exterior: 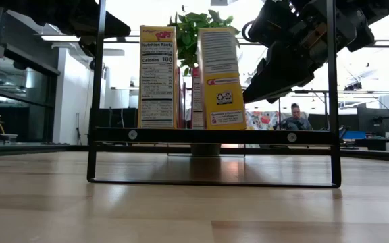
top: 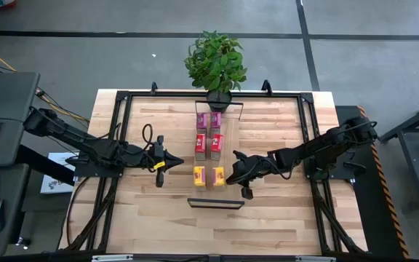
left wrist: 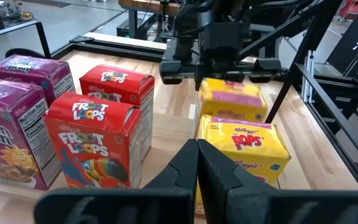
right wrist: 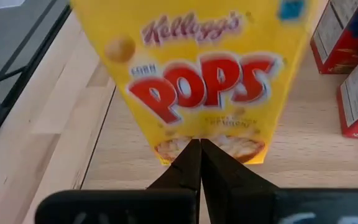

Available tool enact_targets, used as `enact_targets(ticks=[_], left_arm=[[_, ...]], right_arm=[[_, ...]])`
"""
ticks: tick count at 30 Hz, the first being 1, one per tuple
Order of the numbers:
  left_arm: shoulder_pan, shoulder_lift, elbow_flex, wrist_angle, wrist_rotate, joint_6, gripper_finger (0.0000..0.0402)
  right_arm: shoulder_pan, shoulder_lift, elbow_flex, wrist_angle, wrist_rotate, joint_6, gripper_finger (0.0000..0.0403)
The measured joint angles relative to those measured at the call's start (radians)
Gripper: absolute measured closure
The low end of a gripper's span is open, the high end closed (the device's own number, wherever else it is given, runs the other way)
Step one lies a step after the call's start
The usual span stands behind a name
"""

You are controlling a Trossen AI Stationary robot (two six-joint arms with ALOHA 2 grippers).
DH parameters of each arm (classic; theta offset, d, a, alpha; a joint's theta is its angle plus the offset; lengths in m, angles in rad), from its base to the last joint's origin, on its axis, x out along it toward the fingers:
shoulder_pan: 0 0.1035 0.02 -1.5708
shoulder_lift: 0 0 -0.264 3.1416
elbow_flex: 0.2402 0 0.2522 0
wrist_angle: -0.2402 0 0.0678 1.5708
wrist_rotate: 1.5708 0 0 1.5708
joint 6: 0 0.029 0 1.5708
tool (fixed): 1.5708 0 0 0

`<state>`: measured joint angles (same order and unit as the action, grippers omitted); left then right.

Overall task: Stack cereal on shelf
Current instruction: Put the yellow cereal box on the shelf aligned with the other yellow cereal box

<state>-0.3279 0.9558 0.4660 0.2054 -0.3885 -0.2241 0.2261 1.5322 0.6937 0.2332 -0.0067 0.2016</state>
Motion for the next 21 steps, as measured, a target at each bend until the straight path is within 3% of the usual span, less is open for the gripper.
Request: enact_targets(ticks=[21], left_arm=[[0.0,0.0,0.0,0.002,0.0,0.0,0.0401]], right_arm=[[-0.003,0.112,-0.002,0.123,-0.022,0.03,0.0403]])
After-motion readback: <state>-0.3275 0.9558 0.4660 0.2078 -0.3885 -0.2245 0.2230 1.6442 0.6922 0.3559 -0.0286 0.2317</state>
